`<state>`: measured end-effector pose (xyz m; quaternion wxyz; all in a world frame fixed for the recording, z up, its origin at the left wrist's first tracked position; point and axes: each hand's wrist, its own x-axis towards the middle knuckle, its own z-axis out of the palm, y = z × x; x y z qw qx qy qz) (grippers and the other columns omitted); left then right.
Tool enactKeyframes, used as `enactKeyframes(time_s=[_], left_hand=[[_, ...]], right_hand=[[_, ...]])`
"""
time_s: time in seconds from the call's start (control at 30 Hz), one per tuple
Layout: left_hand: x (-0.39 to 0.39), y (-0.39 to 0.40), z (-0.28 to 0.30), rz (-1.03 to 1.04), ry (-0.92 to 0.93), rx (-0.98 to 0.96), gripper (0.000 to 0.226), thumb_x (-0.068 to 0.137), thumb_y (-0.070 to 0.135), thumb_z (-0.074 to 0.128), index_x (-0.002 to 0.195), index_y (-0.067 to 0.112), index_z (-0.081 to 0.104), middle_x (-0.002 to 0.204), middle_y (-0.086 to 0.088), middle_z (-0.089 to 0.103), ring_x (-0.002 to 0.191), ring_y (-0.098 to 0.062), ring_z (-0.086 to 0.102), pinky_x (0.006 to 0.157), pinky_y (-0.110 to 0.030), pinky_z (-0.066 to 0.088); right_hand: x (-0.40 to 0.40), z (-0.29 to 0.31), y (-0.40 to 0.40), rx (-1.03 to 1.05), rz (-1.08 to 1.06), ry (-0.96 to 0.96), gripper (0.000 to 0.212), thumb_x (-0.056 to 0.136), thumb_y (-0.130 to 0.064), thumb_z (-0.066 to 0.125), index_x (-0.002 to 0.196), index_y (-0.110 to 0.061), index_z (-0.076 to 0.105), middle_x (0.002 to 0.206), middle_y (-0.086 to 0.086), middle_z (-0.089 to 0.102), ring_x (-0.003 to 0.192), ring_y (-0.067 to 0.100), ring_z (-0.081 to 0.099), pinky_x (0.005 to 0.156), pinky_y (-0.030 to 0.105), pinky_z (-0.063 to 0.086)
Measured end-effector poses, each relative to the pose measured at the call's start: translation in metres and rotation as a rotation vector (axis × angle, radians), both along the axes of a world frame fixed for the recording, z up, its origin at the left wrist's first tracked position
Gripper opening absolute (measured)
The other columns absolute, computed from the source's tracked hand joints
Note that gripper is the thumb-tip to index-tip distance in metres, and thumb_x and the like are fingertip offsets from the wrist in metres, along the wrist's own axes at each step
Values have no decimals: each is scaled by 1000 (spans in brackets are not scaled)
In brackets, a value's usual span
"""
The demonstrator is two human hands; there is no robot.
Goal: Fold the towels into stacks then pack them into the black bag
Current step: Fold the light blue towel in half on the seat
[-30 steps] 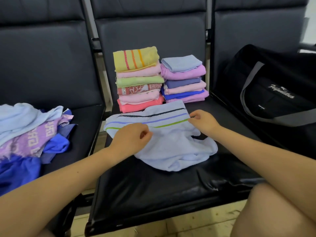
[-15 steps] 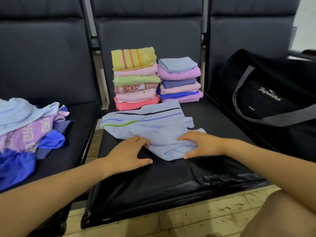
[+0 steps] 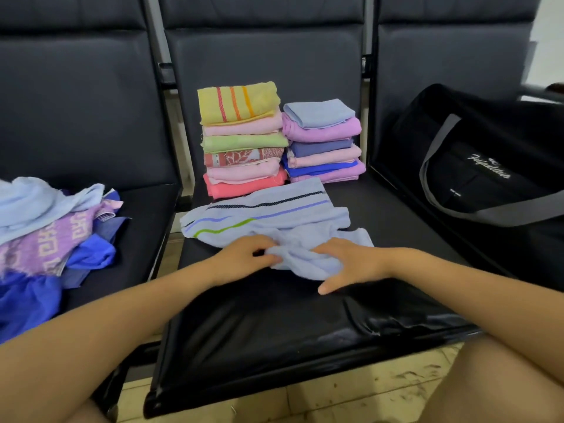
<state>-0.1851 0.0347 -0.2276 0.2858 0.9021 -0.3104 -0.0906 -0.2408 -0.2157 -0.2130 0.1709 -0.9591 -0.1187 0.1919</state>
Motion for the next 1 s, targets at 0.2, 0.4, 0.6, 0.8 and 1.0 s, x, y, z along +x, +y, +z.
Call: enactKeyframes(time_s=[0.2, 0.4, 0.6, 0.8, 1.0], left_hand=[[10, 3, 22, 276, 194, -455, 29, 101, 32, 44, 87, 19, 65, 83, 7, 67, 80, -12, 59, 74, -27, 47], [3, -23, 61, 424, 462, -684, 26, 94, 22, 59, 71, 12, 59, 63, 2, 70, 43, -2, 60, 45, -13, 45], [15, -1, 33, 459, 151, -2, 22, 95, 32, 49, 108, 19, 61, 107, 0, 59, 103, -20, 54, 83, -28, 38], [-5, 0, 23, 341, -281, -70, 16, 90, 33, 55, 80, 23, 62, 82, 7, 61, 74, -10, 54, 69, -30, 42], [-39, -33, 8, 211, -142, 270, 47, 79, 68, 57, 103, 27, 59, 95, 10, 59, 93, -15, 57, 77, -30, 44]], right_hand=[[9, 7, -7, 426, -231, -223, 40, 96, -29, 56, 65, -6, 48, 69, -1, 46, 61, 4, 40, 58, 18, 34], [18, 41, -7, 1009, -509, -298, 32, 95, -22, 58, 97, 9, 66, 86, 6, 66, 80, 13, 58, 73, 26, 47], [33, 26, 1, 590, -612, -205, 36, 97, -30, 52, 91, 3, 64, 83, 13, 62, 73, 14, 50, 61, 25, 46], [35, 9, -11, 296, -468, -287, 26, 97, -34, 51, 86, -11, 58, 79, -2, 56, 78, 16, 52, 59, 25, 38], [21, 8, -31, 318, -429, -159, 30, 95, -32, 54, 75, -13, 68, 72, -1, 66, 67, 13, 54, 62, 24, 44]])
